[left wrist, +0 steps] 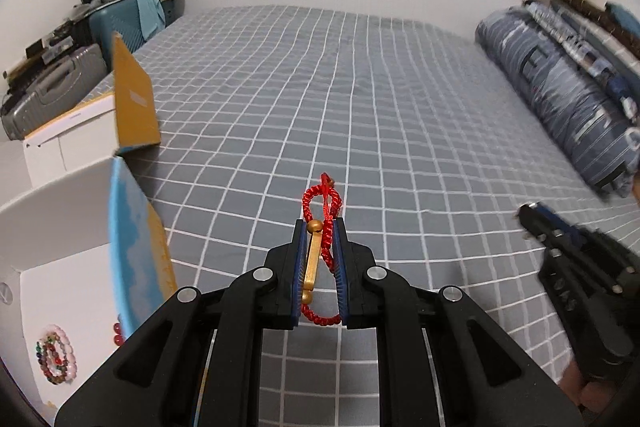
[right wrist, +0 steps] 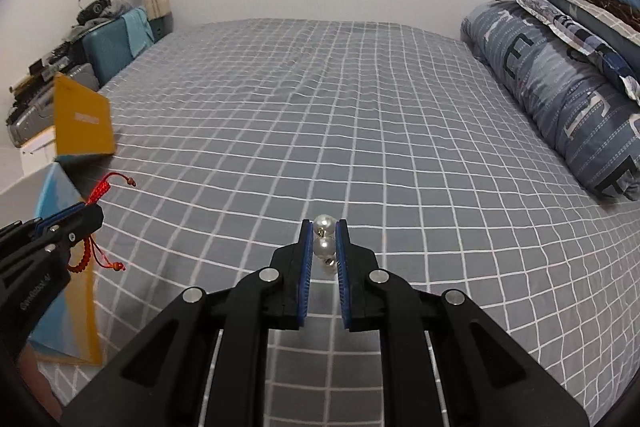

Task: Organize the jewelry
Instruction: 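Lift and carry both held items over the white box with both tools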

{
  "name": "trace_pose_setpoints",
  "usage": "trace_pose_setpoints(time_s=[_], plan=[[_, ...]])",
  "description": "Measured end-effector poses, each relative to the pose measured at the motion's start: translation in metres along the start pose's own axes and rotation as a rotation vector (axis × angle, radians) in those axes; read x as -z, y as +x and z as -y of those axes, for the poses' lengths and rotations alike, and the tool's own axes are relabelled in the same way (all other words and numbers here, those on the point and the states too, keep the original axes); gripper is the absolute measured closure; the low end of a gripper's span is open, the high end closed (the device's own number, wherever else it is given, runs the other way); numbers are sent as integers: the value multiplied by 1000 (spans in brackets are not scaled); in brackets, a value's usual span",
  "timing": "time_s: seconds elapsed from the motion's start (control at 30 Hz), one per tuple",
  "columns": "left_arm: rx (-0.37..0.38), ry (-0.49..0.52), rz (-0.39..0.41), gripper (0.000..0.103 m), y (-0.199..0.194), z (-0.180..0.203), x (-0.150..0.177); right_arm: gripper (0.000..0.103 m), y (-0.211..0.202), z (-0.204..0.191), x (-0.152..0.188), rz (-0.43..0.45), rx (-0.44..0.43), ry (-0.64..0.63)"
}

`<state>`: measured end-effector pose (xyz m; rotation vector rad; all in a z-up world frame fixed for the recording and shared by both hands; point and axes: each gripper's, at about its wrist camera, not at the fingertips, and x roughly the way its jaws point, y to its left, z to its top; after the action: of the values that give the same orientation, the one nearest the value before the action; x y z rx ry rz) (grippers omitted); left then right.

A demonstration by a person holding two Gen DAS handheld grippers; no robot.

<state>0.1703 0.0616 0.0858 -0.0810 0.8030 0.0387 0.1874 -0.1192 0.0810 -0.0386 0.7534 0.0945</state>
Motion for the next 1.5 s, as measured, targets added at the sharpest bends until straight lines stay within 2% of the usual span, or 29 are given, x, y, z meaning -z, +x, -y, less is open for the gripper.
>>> trace_pose_setpoints(time_s=[0.1, 0.4, 0.53, 0.93, 1.23, 1.5], plan=[[9, -7, 27, 90, -25, -12, -3, 92, -13, -11, -3, 6, -34, 8], [-70, -43, 57, 90, -69, -61, 6, 92, -45, -70, -2, 52, -92, -52], [-116, -72, 77, 90, -88, -95, 18, 92, -55, -102, 3, 60, -139, -71], [-244, -169, 72, 90, -123, -199, 56, 92, -76, -212, 24, 70, -263, -174], [-308, -248, 44, 90, -133, -264, 92, 92, -73, -286, 48, 31, -344, -250], [-326, -287, -25, 90, -118, -290, 117, 92, -47, -320, 62, -50, -353, -281]])
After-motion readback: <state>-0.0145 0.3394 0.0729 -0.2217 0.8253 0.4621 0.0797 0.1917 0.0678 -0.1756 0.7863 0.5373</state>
